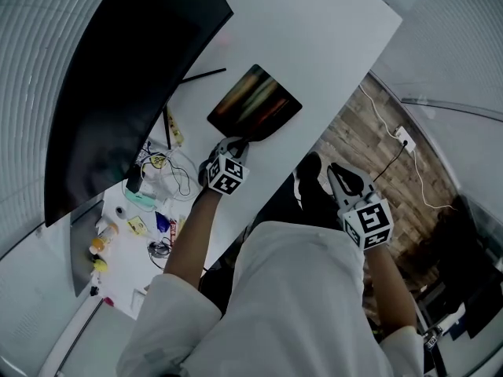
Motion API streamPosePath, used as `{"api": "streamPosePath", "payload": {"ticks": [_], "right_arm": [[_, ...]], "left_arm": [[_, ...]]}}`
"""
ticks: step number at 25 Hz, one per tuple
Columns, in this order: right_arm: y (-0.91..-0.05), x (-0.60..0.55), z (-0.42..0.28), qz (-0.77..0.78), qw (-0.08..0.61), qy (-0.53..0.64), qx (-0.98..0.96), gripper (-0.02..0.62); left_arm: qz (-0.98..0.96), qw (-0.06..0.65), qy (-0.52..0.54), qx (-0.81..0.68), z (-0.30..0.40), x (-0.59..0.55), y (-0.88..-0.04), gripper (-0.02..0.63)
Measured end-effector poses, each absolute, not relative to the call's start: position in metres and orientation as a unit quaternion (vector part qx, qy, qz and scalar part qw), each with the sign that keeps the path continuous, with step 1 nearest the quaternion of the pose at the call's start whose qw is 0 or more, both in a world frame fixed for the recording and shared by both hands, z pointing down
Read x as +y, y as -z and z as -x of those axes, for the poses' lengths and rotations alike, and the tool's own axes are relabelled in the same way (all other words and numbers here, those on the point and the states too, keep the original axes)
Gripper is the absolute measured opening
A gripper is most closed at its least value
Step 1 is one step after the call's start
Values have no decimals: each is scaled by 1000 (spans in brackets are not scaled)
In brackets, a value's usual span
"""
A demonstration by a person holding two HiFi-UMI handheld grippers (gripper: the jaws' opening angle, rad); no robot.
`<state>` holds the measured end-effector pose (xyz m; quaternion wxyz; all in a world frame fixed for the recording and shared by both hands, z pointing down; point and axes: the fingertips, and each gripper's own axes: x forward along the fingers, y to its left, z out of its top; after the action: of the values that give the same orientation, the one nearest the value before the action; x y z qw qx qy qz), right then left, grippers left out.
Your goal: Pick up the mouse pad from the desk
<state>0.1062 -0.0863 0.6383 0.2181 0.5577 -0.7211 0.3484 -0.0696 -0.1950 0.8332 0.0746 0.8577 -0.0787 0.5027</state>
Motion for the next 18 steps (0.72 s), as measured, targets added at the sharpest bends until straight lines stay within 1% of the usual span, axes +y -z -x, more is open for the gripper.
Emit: {"api": "streamPosePath", "payload": {"ticks": [10,18], "right_arm": [[-614,-97,-106,-570,218,-306,-731,46],[-594,-109,-109,-565,219,-272,-748,46]], "left_arm": [[-877,74,-449,-157,66,-223,-775,40],[-880,91,-410,-221,73,-236,-733,40]]}}
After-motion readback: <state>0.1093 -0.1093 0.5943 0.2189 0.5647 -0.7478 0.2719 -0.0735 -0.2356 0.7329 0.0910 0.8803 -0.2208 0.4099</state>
